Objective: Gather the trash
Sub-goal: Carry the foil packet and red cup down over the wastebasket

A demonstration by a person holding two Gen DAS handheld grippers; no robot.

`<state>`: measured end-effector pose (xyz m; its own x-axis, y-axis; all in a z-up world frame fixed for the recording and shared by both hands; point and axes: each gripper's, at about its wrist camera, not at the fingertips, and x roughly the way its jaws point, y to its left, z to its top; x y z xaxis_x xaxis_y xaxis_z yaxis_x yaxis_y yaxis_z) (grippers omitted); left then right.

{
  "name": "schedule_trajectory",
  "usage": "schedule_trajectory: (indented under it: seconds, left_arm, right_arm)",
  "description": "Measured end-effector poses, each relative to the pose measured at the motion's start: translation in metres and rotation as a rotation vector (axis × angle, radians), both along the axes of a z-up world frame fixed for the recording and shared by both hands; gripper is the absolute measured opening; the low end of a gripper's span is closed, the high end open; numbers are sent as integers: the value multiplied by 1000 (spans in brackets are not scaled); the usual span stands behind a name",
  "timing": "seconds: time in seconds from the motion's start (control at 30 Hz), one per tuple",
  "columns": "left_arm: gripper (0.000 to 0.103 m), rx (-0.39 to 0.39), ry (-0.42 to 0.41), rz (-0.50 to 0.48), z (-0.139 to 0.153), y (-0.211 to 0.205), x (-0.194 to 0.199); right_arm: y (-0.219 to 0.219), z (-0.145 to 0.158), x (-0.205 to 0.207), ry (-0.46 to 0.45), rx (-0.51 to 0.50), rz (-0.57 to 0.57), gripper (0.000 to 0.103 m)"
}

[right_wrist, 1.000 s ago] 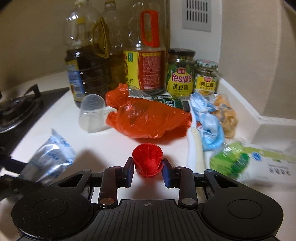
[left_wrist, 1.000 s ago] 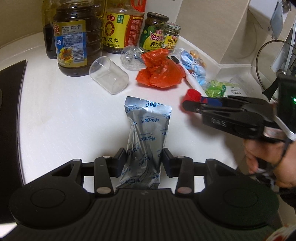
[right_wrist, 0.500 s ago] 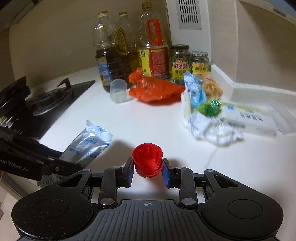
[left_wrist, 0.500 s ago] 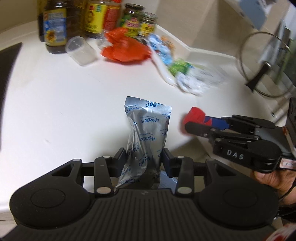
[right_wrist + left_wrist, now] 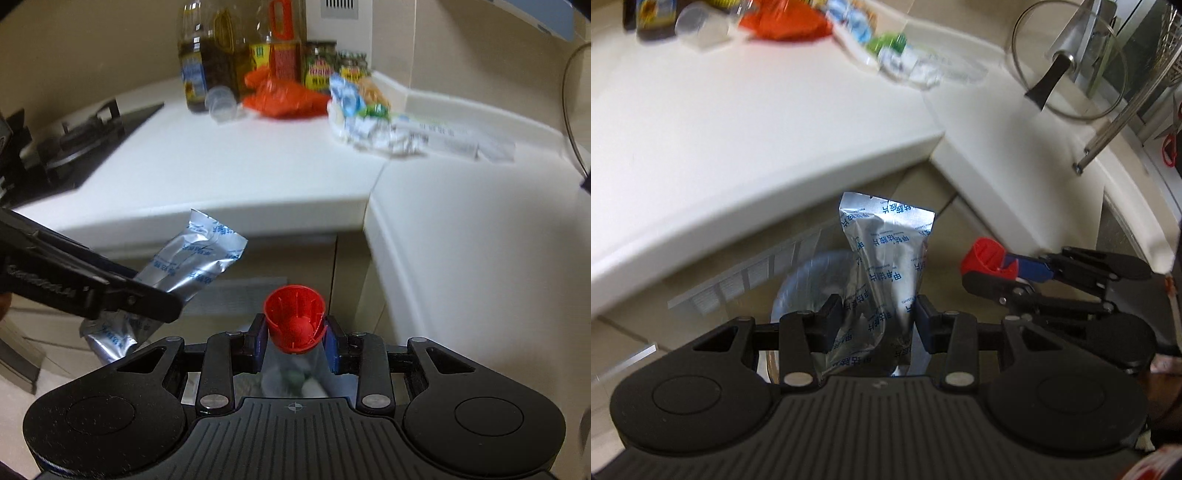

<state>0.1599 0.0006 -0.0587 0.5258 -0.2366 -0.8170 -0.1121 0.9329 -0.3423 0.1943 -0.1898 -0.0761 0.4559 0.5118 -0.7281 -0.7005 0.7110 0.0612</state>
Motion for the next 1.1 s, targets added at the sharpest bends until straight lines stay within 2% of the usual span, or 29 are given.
schedule_trajectory:
  seconds: [0.2,0.33,0.5,0.73,1.1]
  left_arm:
    - [38,-17,74,53,-33,-1,-11]
    - [38,-31,120,98,-52,-2,-9]
    - [38,-40,167,114,-70,-4,1]
    - [38,-36,220,123,-89,-5,12]
    - [38,-33,251,132,-105,-9,22]
  right_arm:
    - [10,-31,-19,5,-90,17,32]
    - [20,-58,-15,3,-149,46,32]
    - [18,-80,-5,41,-173,47,32]
    - [14,-93,9,85,-192,37,32]
    - [11,-106,18,113,-207,32,32]
